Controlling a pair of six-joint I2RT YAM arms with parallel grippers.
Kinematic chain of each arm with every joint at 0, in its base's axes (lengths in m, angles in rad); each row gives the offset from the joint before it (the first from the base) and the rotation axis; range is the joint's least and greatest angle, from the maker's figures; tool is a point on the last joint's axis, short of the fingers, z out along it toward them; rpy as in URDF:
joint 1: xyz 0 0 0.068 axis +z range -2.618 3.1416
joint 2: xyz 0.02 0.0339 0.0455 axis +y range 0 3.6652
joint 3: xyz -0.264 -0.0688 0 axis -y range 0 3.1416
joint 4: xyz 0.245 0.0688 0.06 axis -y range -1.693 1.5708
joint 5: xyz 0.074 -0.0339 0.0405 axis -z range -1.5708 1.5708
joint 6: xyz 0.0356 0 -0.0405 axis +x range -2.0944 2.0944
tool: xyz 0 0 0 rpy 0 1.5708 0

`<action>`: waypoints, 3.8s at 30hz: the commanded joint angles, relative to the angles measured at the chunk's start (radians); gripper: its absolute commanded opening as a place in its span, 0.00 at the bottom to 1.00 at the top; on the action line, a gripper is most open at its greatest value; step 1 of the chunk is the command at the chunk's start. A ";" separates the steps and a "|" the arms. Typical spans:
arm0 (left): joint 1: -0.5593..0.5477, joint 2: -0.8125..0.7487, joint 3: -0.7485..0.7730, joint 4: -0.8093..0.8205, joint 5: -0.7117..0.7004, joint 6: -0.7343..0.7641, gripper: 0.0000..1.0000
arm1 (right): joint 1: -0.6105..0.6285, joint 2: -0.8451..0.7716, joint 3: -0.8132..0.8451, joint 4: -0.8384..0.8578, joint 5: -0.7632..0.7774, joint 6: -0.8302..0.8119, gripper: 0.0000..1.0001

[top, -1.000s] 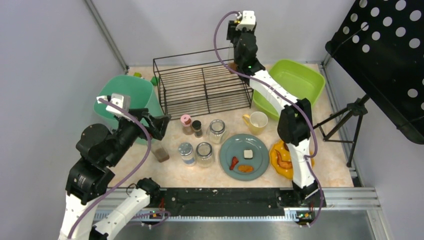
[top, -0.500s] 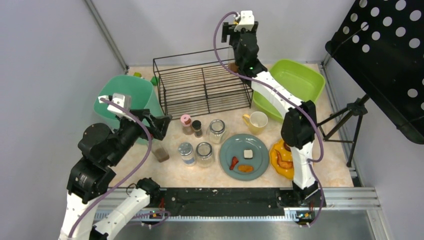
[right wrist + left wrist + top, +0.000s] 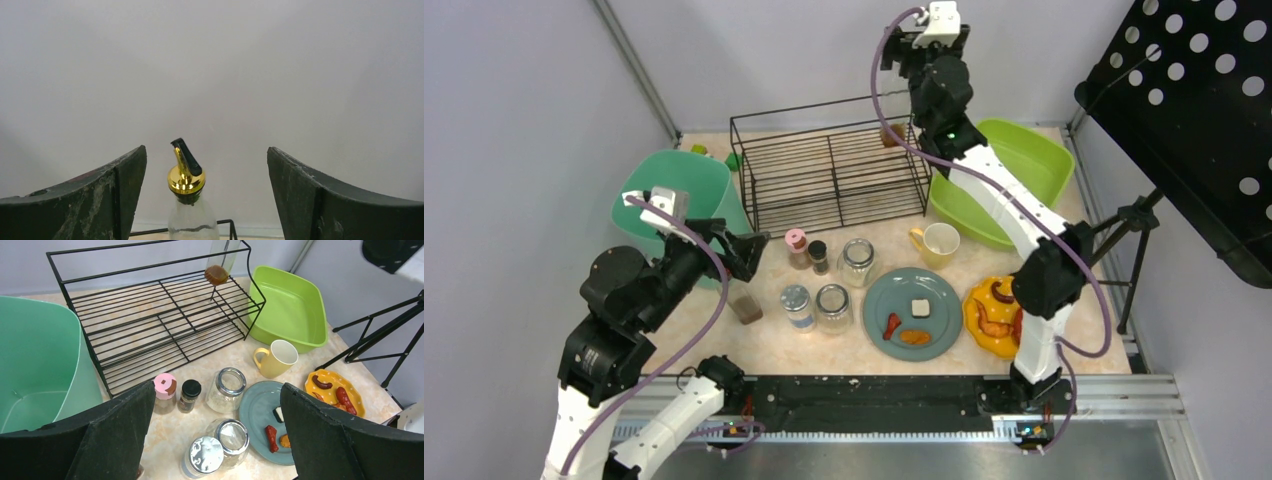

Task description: Clear the kitchen counter

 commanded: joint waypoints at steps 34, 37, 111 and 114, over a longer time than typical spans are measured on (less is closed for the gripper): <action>0.000 -0.088 0.065 -0.081 -0.459 0.009 0.99 | 0.460 -0.330 -0.792 0.294 -1.012 0.128 0.84; -0.001 -0.089 0.070 -0.098 -0.466 0.000 0.99 | 0.474 -0.248 -0.754 0.373 -1.038 0.185 0.84; 0.000 -0.140 0.098 -0.111 -0.586 -0.004 0.99 | 0.599 -0.131 -0.428 0.468 -0.876 0.207 0.00; 0.000 -0.138 0.102 -0.112 -0.589 -0.007 0.99 | 0.599 -0.149 -0.376 0.428 -0.840 0.160 0.00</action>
